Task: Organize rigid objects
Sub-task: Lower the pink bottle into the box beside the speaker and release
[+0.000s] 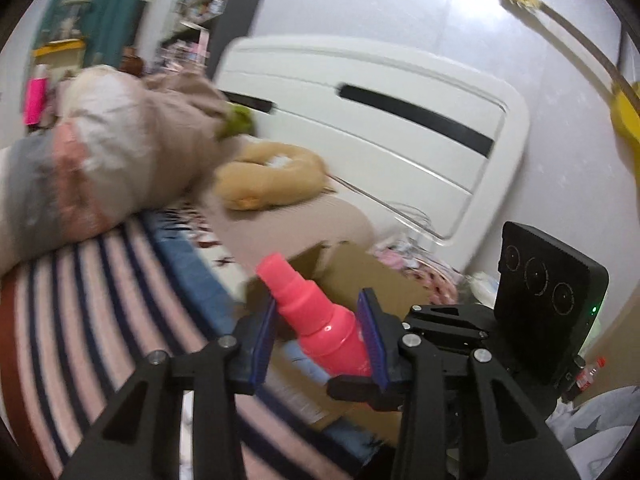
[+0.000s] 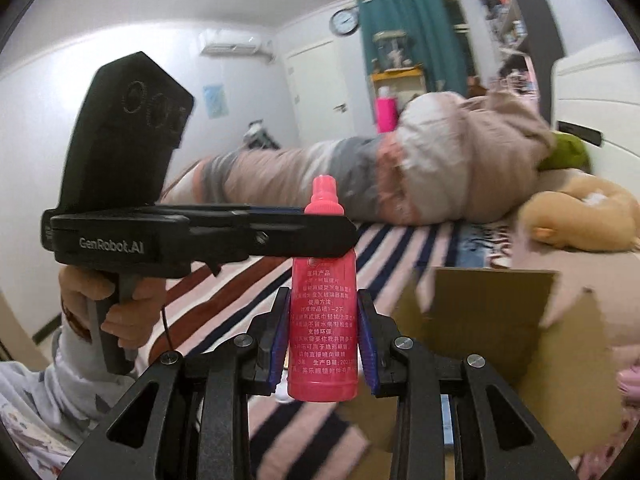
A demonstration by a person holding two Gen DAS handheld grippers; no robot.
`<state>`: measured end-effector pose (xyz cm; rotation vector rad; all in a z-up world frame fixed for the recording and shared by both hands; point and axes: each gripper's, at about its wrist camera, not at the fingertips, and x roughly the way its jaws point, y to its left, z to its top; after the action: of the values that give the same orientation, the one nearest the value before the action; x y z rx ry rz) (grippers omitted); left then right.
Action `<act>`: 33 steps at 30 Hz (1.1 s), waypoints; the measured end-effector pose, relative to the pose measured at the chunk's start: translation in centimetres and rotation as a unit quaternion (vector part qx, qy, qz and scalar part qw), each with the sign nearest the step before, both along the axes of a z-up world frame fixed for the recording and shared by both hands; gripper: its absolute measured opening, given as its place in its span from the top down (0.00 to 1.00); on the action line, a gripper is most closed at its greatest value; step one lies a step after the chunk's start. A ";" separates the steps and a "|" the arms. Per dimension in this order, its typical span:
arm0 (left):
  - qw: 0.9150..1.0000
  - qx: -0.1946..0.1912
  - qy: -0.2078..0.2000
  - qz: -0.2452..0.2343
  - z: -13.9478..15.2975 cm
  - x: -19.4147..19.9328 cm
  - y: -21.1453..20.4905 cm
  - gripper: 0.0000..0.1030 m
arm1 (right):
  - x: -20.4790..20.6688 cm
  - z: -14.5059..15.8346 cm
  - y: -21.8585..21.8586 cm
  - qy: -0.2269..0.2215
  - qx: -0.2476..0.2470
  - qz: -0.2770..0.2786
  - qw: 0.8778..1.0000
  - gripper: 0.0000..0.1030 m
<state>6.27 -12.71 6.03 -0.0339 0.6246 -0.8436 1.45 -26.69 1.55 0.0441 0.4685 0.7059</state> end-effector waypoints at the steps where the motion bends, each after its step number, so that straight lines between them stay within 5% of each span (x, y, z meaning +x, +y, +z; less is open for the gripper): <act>1: 1.000 0.011 0.001 -0.010 -0.1 0.6 -1.9 0.64 | 0.1 -0.1 -1.0 0.000 0.001 -0.006 1.000 0.74; 16: 0.989 0.113 0.060 -0.071 -5.3 4.1 -13.6 0.68 | 1.7 -4.0 -7.9 0.102 -0.099 -0.127 0.982 0.73; 21: 0.988 0.114 0.077 -0.070 -6.3 4.5 -13.9 0.67 | 2.1 -4.6 -8.2 0.115 -0.111 -0.136 0.978 0.73; 29: 0.994 0.087 0.056 -0.031 -4.4 3.9 -10.7 0.37 | 2.4 -4.0 -7.9 0.111 -0.119 -0.154 0.975 0.66; 33: 0.997 0.071 0.036 0.005 -2.7 3.1 -7.1 0.34 | 2.0 -2.6 -7.5 0.098 -0.114 -0.162 0.975 0.64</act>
<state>9.35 -19.81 3.32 0.0615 0.7506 -0.7890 3.43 -34.24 -1.07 -0.0256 0.7107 0.3242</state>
